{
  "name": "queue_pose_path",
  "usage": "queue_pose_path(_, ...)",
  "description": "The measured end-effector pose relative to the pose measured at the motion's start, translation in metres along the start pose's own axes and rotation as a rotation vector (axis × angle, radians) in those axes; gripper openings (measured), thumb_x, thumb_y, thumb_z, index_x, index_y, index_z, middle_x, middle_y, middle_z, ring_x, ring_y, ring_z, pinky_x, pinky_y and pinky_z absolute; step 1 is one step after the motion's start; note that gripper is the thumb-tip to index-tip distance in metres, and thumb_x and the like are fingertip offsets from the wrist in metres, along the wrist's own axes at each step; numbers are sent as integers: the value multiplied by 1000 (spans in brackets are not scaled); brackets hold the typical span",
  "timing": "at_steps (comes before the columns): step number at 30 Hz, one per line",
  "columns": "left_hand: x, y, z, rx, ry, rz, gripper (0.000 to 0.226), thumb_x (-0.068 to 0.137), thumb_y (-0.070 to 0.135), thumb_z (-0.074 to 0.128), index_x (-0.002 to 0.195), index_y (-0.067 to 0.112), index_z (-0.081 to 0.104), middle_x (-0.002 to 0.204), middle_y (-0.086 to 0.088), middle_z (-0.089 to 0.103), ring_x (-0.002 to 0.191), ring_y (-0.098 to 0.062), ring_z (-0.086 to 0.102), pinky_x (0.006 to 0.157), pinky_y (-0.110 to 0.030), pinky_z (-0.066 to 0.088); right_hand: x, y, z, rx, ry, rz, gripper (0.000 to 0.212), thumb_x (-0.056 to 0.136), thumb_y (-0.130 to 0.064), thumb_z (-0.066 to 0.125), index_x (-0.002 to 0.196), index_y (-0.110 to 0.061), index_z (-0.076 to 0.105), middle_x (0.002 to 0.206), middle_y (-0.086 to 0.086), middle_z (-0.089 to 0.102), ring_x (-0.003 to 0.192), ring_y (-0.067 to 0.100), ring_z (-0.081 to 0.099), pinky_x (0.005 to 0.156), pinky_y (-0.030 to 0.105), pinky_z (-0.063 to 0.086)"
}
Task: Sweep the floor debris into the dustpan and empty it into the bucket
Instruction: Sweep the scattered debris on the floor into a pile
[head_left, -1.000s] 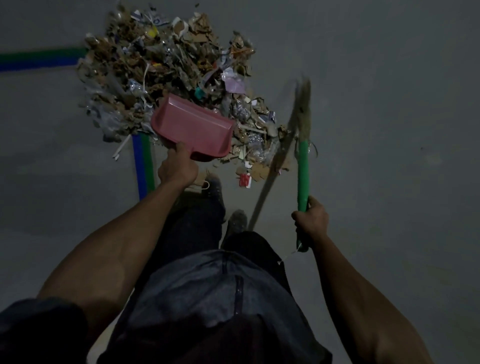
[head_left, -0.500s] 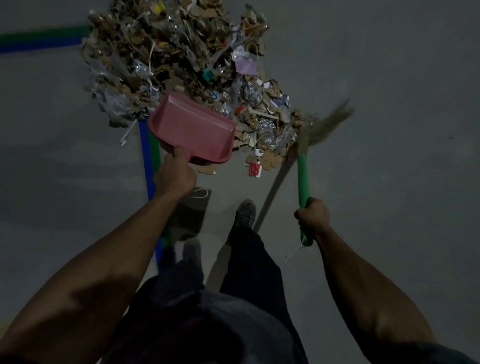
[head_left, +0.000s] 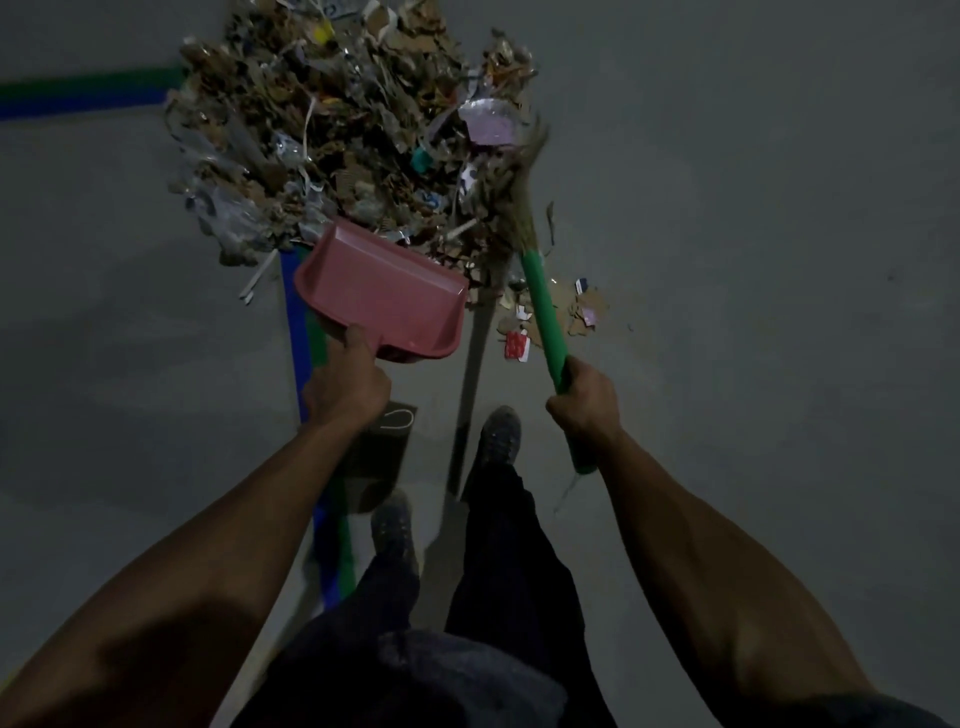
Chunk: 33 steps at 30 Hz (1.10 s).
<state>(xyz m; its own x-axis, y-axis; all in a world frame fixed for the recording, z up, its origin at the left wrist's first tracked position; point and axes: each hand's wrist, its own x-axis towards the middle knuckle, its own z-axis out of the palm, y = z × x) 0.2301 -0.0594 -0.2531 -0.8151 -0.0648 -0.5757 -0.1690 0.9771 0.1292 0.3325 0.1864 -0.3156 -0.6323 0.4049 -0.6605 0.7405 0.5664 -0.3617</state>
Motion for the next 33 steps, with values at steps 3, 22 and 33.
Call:
queue_pose_path(3, -10, -9, -5, -10, -10, 48, 30, 94, 14, 46, 122, 19, 38, 98, -7, 37, 80, -27, 40, 70, -41, 35, -51, 18, 5, 92, 102, 70, 40, 73, -2, 67, 110, -10, 58, 89, 7, 62, 75, 24, 61, 61, 31, 49)
queue_pose_path(22, -24, -50, 14, -20, -9, 69, 27, 94, 14, 39, 119, 22, 34, 111, -12, 47, 84, -32, 47, 71, -41, 36, -73, 9, 67, 257, -54, 292, 19, 77, -7, 64, 95, -1, 61, 81, 16, 66, 72, 34, 69, 63, 43, 60)
queue_pose_path(33, -13, -38, 16, 8, -41, -74, 34, 96, 15, 37, 129, 17, 35, 122, -18, 48, 98, -40, 56, 78, -45, 45, -16, -63, 24, 248, -71, 129, 22, 76, -8, 63, 97, -6, 58, 85, 11, 61, 70, 26, 61, 51, 25, 44)
